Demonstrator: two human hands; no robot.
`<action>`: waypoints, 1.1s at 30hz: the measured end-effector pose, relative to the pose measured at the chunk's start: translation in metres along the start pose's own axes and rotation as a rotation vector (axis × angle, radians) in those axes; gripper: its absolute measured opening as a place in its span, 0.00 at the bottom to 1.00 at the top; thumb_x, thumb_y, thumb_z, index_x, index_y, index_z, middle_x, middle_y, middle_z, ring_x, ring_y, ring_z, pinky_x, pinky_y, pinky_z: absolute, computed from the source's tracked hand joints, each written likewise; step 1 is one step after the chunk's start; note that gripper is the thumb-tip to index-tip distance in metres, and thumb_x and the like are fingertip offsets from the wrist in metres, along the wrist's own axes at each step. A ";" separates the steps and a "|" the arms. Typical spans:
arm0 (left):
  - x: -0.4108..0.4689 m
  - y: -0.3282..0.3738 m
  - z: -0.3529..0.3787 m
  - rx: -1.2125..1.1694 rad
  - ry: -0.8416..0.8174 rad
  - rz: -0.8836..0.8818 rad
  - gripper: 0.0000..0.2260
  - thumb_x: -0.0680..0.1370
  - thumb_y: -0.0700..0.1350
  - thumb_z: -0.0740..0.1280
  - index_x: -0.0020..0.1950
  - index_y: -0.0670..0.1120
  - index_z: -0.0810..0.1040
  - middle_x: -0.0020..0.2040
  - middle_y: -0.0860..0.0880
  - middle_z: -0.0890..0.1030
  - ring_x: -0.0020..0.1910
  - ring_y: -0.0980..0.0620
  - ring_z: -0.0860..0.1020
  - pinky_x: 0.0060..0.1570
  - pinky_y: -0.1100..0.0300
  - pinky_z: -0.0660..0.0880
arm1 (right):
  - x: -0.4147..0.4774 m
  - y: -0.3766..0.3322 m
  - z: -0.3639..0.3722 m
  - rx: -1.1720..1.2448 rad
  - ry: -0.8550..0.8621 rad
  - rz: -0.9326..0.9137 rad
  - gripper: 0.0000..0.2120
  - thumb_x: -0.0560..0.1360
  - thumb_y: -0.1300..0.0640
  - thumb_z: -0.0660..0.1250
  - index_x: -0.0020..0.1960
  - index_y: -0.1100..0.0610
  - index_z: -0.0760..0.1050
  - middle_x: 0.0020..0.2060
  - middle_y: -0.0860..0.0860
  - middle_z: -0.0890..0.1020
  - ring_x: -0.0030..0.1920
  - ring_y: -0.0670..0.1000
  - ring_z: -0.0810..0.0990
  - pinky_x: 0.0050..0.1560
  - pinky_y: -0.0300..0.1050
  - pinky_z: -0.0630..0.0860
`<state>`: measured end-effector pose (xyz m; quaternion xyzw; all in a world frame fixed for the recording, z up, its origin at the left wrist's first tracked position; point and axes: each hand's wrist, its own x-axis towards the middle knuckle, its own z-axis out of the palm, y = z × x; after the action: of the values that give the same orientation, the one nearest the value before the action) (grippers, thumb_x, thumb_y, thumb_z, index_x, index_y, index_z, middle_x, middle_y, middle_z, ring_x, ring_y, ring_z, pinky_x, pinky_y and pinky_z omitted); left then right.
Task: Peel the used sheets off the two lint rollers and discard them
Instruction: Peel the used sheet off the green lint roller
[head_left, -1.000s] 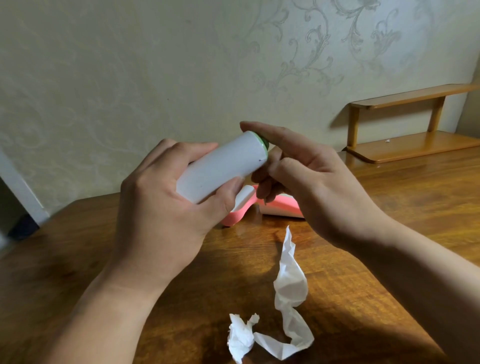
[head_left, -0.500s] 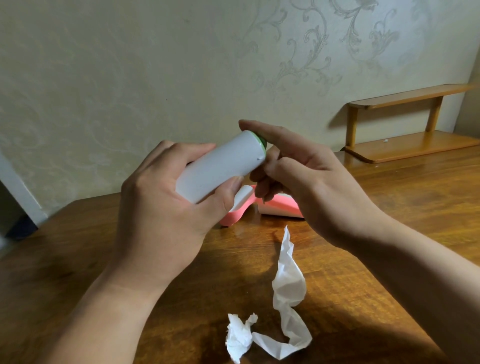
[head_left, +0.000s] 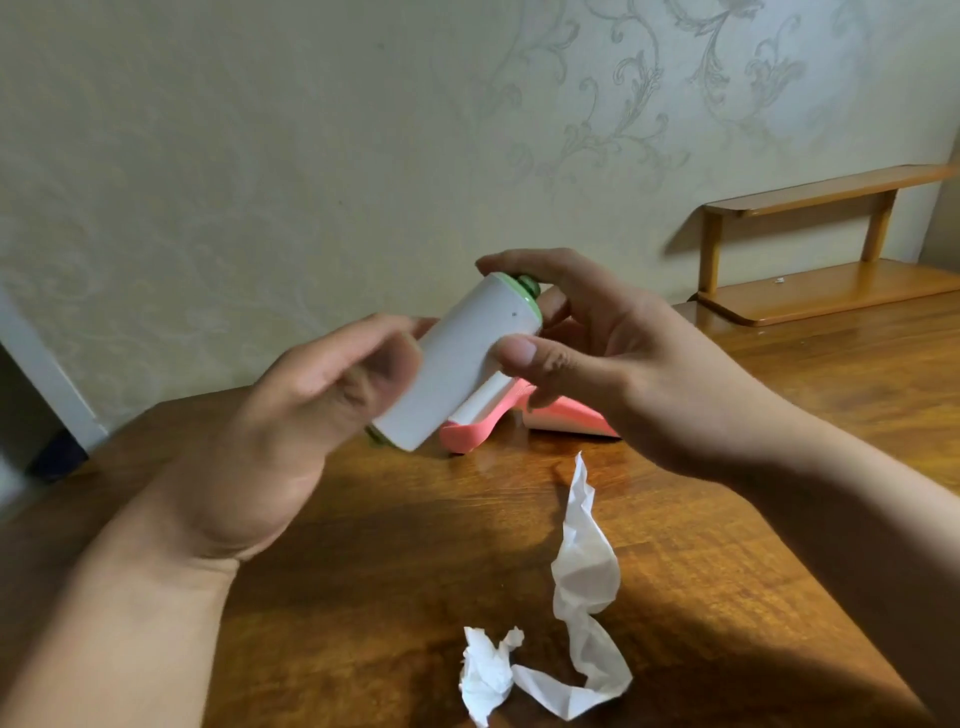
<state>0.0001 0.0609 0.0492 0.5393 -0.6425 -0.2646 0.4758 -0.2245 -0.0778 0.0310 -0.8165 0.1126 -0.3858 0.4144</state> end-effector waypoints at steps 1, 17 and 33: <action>0.001 0.000 0.002 0.016 0.004 0.004 0.32 0.70 0.75 0.74 0.68 0.60 0.83 0.64 0.50 0.86 0.64 0.48 0.86 0.59 0.48 0.80 | 0.000 0.000 -0.001 0.056 -0.038 0.017 0.25 0.83 0.48 0.73 0.78 0.39 0.74 0.55 0.56 0.82 0.56 0.54 0.88 0.55 0.49 0.87; 0.011 -0.017 0.052 0.321 0.418 0.285 0.34 0.82 0.44 0.76 0.82 0.63 0.63 0.73 0.68 0.72 0.69 0.66 0.76 0.55 0.73 0.78 | -0.006 0.000 0.027 0.069 0.230 0.042 0.04 0.81 0.56 0.76 0.53 0.54 0.83 0.43 0.49 0.91 0.44 0.48 0.91 0.48 0.52 0.89; 0.011 -0.021 0.048 0.605 0.452 0.346 0.38 0.78 0.45 0.74 0.85 0.55 0.61 0.77 0.51 0.72 0.75 0.51 0.74 0.67 0.66 0.73 | -0.007 -0.010 0.026 0.012 0.265 0.122 0.03 0.81 0.56 0.75 0.50 0.52 0.88 0.41 0.49 0.90 0.41 0.48 0.91 0.40 0.45 0.88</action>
<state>-0.0336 0.0363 0.0151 0.5833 -0.6520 0.1453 0.4622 -0.2113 -0.0526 0.0254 -0.7478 0.2135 -0.4649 0.4233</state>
